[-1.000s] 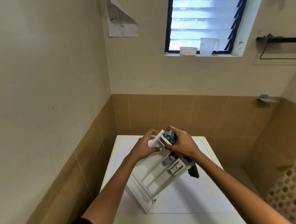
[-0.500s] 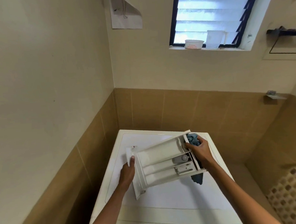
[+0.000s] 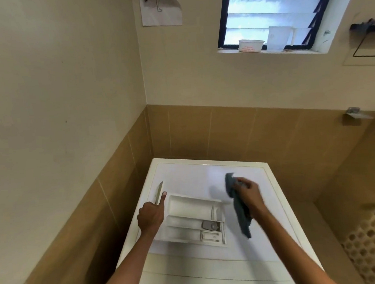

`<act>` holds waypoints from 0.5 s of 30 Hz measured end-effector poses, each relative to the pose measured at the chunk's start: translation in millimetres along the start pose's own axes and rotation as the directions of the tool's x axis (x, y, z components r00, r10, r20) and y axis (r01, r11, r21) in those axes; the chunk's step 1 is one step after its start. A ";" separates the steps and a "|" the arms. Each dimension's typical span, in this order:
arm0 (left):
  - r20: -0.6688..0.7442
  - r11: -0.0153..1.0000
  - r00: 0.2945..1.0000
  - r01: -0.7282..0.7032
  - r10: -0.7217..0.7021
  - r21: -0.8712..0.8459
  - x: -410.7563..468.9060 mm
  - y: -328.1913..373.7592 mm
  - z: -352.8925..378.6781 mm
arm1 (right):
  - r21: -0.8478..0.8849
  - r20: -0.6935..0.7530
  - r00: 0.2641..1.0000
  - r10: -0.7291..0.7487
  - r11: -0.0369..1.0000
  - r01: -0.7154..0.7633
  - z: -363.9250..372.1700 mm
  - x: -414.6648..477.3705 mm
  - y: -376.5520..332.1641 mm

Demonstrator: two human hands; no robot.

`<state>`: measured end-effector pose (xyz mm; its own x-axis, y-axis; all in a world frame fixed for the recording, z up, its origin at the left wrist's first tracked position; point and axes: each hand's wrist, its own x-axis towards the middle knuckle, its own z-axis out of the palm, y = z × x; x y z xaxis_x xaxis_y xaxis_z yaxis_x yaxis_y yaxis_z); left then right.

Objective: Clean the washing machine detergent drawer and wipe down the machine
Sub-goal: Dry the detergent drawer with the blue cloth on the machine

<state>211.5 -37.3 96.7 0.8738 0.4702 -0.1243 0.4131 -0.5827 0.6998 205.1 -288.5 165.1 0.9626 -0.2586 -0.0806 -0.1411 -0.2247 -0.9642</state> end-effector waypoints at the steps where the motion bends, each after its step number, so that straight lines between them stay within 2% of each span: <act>1: 0.006 1.000 1.000 0.002 -0.002 0.012 1.9 0.1 1.3 | -0.084 0.056 0.998 -0.038 0.996 0.043 13.4 -3.0 3.6; 7: 0.109 0.991 0.994 -0.013 -0.002 0.137 10.5 0.4 6.6 | -0.392 0.208 0.954 -0.217 0.875 0.284 94.2 -11.0 30.0; 10: 0.131 0.987 0.991 -0.026 0.005 0.156 12.3 5.7 8.5 | -0.572 0.346 0.889 -0.299 0.684 0.453 120.1 -3.9 45.9; 12: 0.139 0.986 0.990 -0.024 0.001 0.166 14.1 8.5 8.3 | -0.660 0.454 0.844 -0.286 0.528 0.534 134.5 -1.7 55.0; 13: 0.140 0.985 0.990 -0.026 0.002 0.173 14.7 9.9 8.1 | -0.682 0.486 0.832 -0.268 0.479 0.552 140.6 -1.1 59.0; 15: 0.137 0.984 0.991 -0.023 -0.001 0.174 18.1 9.9 8.4 | -0.710 0.490 0.844 -0.219 0.461 0.532 150.8 0.9 61.8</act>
<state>233.6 -40.1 95.5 0.9001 0.3757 -0.2205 0.4315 -0.6998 0.5693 232.1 -161.0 67.3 0.9563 0.2918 0.0190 0.2832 -0.9082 -0.3082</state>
